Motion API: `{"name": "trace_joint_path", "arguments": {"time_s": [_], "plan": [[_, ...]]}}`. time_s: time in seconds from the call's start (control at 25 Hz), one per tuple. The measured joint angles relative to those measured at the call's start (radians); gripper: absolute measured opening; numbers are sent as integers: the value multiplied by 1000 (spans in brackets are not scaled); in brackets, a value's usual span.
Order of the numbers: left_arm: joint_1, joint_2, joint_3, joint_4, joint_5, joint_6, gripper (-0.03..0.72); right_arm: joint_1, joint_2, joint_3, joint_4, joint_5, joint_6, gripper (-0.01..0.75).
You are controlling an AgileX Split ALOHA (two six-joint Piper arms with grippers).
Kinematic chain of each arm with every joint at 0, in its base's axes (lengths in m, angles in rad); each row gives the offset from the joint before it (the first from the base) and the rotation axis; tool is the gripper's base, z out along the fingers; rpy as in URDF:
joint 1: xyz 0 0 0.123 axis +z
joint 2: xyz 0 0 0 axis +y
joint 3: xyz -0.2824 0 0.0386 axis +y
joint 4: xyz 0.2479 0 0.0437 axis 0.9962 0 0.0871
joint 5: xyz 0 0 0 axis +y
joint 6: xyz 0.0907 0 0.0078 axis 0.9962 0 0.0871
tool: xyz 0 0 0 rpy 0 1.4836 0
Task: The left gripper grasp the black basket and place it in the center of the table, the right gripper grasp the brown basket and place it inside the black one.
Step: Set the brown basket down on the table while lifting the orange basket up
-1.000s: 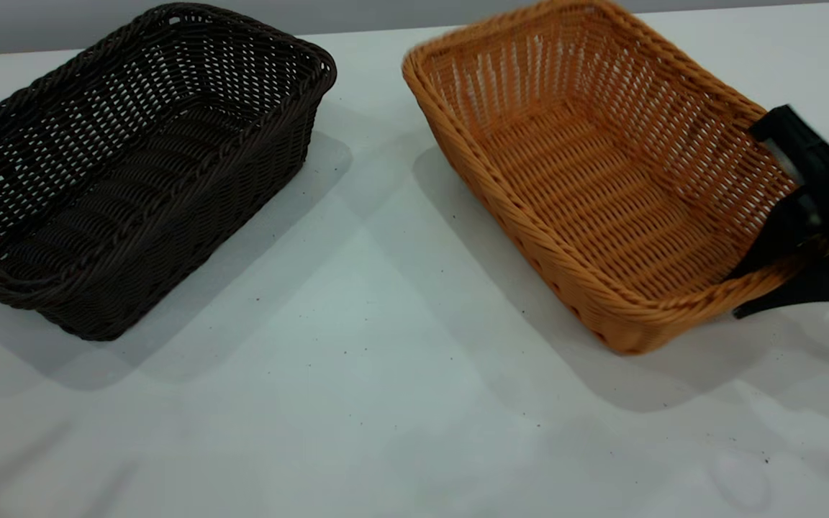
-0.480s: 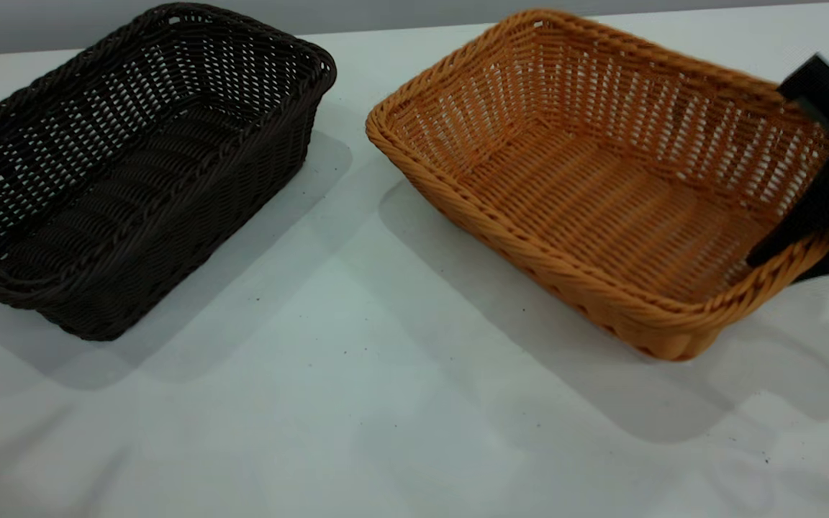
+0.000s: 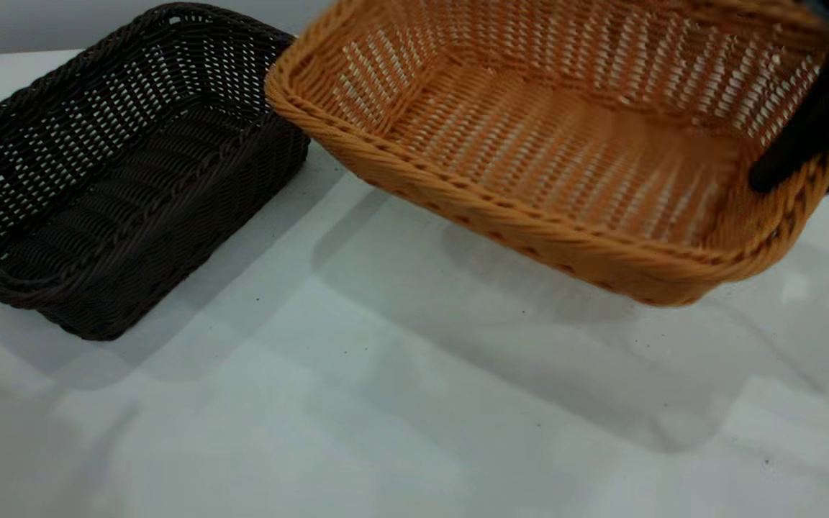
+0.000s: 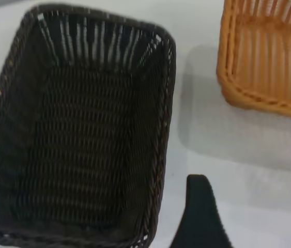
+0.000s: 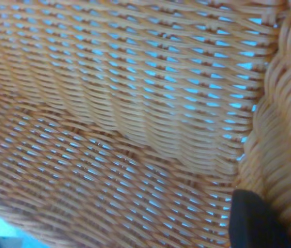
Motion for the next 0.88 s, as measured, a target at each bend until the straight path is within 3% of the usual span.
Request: {"name": "trace_joint_path", "arguments": {"time_s": [0.28, 0.52, 0.88], "plan": [[0, 164, 0, 23, -60, -16, 437, 0, 0, -172, -215, 126, 40, 106], [-12, 331, 0, 50, -147, -12, 437, 0, 0, -310, -305, 142, 43, 106], [-178, 569, 0, 78, -359, -11, 437, 0, 0, -415, -378, 216, 47, 106]]}}
